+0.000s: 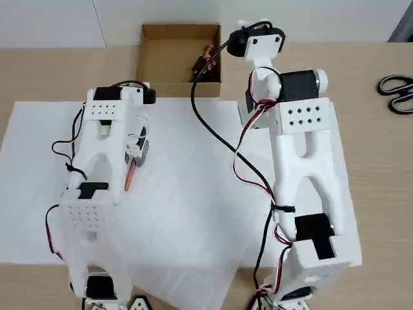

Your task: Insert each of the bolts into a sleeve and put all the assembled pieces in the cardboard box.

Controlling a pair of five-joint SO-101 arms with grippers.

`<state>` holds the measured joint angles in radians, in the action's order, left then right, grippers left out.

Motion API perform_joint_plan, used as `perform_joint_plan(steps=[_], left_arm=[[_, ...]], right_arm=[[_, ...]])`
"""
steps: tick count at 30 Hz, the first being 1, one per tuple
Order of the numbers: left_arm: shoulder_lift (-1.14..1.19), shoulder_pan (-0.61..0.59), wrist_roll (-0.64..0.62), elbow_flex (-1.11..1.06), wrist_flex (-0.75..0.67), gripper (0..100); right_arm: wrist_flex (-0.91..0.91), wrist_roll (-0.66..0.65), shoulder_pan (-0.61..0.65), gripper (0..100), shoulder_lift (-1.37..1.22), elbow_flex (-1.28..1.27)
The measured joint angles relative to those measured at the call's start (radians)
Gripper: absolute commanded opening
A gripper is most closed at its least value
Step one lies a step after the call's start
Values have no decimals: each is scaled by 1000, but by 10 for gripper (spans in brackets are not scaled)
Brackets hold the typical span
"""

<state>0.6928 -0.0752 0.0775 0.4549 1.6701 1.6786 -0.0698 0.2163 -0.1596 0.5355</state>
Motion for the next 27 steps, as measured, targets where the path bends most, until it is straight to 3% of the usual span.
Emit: perform_joint_plan(steps=[6,10,20,27], left_arm=[[2,0,-12,0,-23,90],[2,2,-12,0,-25,5],[3,8,-26,0,-31,6],[5,69,-150,98,-2,6]], right_arm=[[0,0,0,29,0,0],[0,0,0,29,0,0],[0,0,0,29,0,0],[0,0,0,29,0,0]])
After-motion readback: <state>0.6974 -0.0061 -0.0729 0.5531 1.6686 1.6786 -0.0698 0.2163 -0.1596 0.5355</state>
